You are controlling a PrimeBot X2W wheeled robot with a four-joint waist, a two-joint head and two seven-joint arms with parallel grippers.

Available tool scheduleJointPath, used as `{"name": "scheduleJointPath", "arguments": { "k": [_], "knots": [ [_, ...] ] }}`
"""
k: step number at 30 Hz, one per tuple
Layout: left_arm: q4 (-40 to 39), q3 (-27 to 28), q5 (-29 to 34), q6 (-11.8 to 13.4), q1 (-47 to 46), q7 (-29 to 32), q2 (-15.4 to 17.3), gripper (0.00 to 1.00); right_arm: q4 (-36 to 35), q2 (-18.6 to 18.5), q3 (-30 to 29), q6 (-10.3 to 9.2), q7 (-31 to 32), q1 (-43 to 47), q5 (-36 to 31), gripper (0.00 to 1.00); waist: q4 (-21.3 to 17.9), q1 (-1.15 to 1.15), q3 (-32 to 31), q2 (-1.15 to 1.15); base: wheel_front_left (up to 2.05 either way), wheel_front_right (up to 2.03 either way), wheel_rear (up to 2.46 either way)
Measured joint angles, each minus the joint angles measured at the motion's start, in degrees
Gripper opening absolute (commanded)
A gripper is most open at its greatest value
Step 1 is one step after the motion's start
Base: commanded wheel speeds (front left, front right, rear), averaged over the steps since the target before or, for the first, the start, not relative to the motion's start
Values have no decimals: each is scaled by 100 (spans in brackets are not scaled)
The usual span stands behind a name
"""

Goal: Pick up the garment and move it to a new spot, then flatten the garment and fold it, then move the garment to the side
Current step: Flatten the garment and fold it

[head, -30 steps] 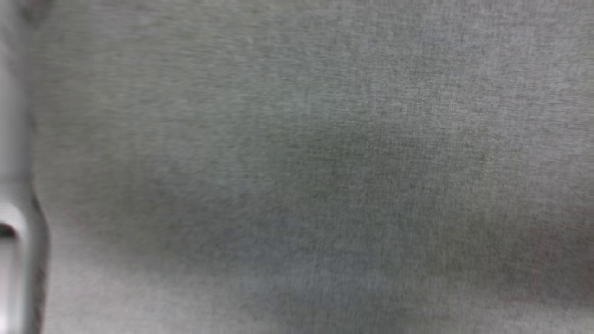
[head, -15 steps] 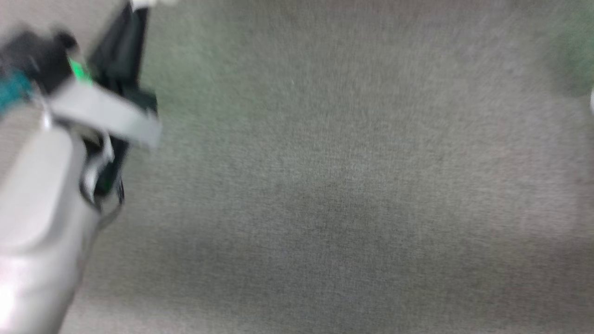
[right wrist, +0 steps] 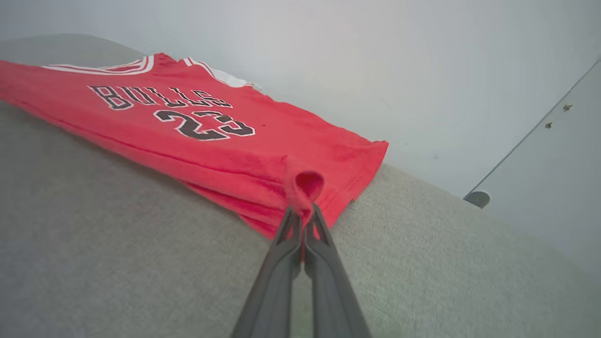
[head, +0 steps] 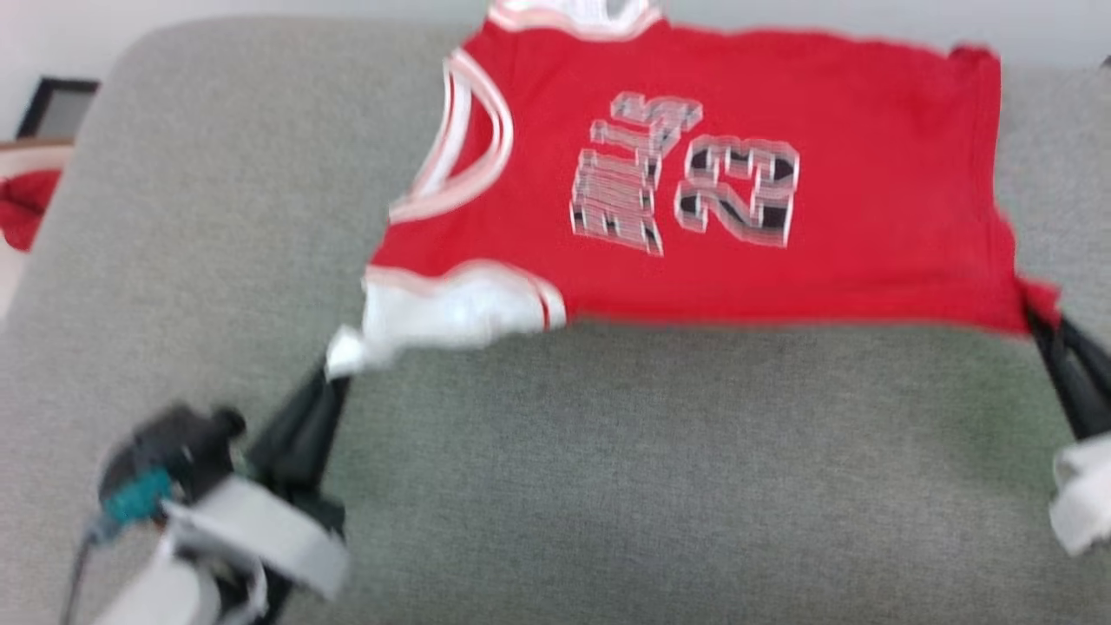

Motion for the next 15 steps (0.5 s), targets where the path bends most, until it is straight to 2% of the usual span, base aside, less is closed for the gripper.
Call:
{"name": "scheduleJointPath", "arguments": {
  "k": [9, 15],
  "knots": [
    [-570, -190, -503, 397, 1552, 271, -18, 0, -886, 354, -490, 0, 67, 1759, -197, 0, 55, 0, -311, 0, 0, 0, 0],
    [-910, -229, -882, 620, 2265, 476, -51, 0, -1061, 687, -779, 0, -4, 2639, -287, 0, 104, 0, -246, 0, 0, 0, 0]
  ]
}}
